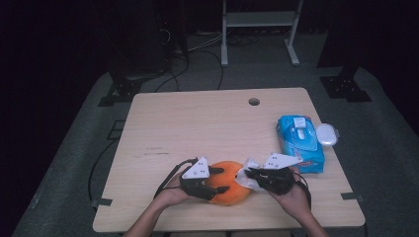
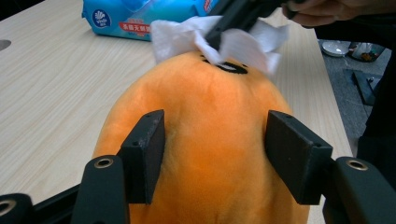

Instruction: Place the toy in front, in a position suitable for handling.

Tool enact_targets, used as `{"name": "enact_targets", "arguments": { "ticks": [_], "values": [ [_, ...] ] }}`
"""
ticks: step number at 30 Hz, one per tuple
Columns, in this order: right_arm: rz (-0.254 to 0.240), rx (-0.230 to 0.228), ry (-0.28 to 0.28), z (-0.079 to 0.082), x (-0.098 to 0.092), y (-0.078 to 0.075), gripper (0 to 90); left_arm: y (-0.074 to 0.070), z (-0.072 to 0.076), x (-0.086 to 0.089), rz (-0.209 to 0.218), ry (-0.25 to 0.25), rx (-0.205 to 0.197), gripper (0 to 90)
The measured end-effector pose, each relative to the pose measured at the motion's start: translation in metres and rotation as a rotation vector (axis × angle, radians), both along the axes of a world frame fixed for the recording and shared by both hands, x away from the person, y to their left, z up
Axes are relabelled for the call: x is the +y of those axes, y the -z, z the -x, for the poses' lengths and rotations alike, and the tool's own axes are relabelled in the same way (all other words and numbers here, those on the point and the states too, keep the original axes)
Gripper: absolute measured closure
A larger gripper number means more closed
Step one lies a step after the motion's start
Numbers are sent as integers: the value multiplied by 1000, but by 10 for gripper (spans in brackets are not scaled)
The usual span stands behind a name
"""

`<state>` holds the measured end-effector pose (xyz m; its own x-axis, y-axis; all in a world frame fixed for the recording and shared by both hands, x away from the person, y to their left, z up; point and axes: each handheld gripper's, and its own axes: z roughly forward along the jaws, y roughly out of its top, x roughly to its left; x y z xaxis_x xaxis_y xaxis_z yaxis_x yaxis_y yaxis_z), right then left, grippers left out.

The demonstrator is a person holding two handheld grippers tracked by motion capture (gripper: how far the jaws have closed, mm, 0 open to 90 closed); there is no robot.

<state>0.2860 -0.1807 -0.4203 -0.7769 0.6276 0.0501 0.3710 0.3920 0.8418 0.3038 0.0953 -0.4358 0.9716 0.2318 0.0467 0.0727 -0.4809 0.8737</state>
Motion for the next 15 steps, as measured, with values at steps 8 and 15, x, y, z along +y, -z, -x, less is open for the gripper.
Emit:
{"name": "enact_targets", "arguments": {
  "ticks": [8, 15],
  "values": [
    [-37, -21, -51, 7, 14, -6, 863, 0, 4, -5, -7, 19, -15, 384],
    [-13, 0, -54, 8, 11, 0, 868, -20, -2, 4, 26, -60, -24, 181]
  ]
}}
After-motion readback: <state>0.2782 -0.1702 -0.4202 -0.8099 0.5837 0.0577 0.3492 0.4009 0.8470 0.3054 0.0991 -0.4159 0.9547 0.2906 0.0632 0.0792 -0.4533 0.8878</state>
